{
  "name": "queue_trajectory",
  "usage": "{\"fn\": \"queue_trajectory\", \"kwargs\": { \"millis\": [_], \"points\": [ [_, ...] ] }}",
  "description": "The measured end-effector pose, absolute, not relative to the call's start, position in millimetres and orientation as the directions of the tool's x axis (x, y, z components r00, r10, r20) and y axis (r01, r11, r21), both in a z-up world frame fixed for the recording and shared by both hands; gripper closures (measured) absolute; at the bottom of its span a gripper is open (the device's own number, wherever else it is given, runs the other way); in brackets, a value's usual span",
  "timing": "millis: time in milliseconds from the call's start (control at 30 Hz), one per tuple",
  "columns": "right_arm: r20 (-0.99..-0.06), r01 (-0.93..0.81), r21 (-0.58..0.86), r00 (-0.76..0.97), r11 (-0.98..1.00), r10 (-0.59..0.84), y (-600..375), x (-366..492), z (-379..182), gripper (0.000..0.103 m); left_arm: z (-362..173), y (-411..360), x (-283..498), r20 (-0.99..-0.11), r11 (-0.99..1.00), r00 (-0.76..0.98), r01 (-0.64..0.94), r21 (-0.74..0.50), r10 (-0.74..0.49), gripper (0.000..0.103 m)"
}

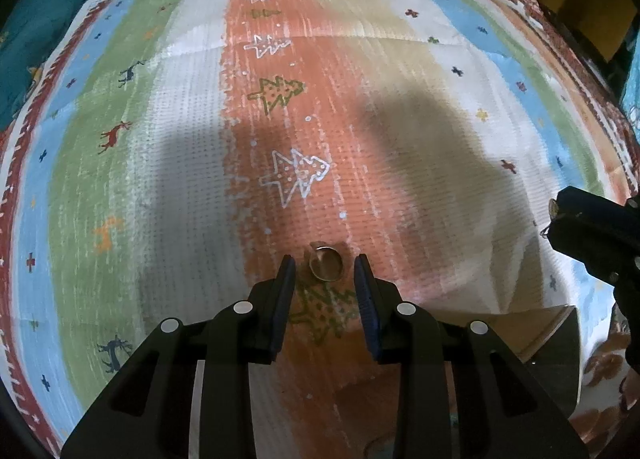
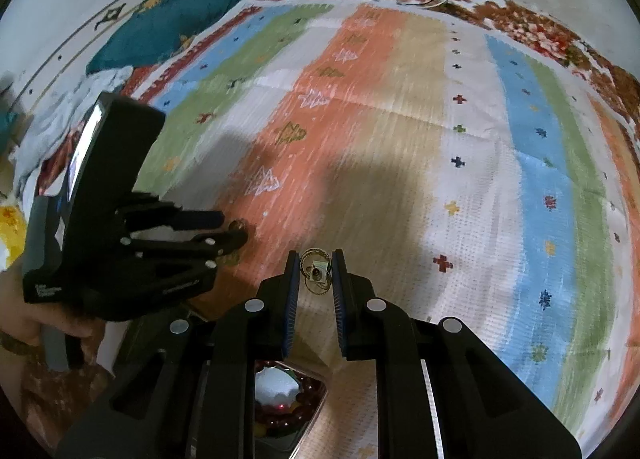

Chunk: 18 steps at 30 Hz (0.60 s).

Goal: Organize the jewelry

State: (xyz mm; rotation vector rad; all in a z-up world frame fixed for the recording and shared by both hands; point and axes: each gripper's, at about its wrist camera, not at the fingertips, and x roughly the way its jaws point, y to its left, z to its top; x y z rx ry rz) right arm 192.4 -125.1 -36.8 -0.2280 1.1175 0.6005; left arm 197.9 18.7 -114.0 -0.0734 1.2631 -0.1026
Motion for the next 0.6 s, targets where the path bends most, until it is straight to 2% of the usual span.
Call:
{"fn": "queue_trajectory", "kwargs": {
  "millis": [100,267,600],
  "points": [
    [-0.895,-0.567,0.117,0.296,0.816,0.334,-122,191,-38,0.086,-118,20,200,-0.947,0.99,0.288,0.039,-0.135,-0.14,0.073],
    [-0.897,-0.574,0.115,0.291,0.811,0.333,-120,190,-39,0.086,-120,14,201,-0.949,0.995,0.303,0.069,-0.071,-0.088,0.085],
    [-0.895,-0.577,0.109,0.297,0.809,0.333,-120,184,-36,0.086,-101,22,195,-0.931,0.993,0.346,0.045,-0.109,-0.118,0.085]
  ]
}}
